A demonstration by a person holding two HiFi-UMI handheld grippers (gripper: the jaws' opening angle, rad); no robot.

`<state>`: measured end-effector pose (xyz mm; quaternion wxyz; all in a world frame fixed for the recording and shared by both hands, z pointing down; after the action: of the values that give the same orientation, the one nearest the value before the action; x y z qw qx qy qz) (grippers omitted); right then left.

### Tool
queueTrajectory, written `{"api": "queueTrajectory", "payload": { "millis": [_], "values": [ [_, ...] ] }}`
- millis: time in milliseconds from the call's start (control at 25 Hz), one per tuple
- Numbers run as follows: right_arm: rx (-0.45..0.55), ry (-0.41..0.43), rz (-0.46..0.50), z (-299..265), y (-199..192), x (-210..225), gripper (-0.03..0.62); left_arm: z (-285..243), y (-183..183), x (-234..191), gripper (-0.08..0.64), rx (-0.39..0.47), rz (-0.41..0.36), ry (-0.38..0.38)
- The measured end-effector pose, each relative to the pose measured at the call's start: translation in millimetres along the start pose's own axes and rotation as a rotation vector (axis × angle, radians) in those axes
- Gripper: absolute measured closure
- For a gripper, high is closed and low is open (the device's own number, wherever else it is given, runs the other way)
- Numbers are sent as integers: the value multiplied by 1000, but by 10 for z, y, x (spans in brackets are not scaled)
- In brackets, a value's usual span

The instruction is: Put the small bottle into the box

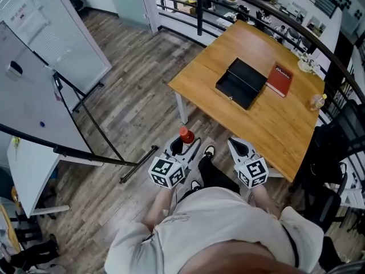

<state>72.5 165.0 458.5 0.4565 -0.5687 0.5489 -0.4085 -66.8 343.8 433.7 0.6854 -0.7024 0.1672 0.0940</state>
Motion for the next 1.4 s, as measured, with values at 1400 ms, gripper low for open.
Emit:
{"api": "queueTrajectory", "payload": {
  "millis": [1400],
  "values": [
    [23,-231,-123,-2278,465,1739,597,-2573,1075,-2124,334,-193,27,-265]
  ]
}}
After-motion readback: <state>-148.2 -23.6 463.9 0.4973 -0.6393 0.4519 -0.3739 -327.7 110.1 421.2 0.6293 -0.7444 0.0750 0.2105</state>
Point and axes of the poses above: the fingertips, and each gripper's own axes: z backward along the fingers, x to its right, y out of its top, the point moved 7 cm from there along z, backward along the fingers, and after that the axes turned 8 degrees about -y, right-handed, at the moved point
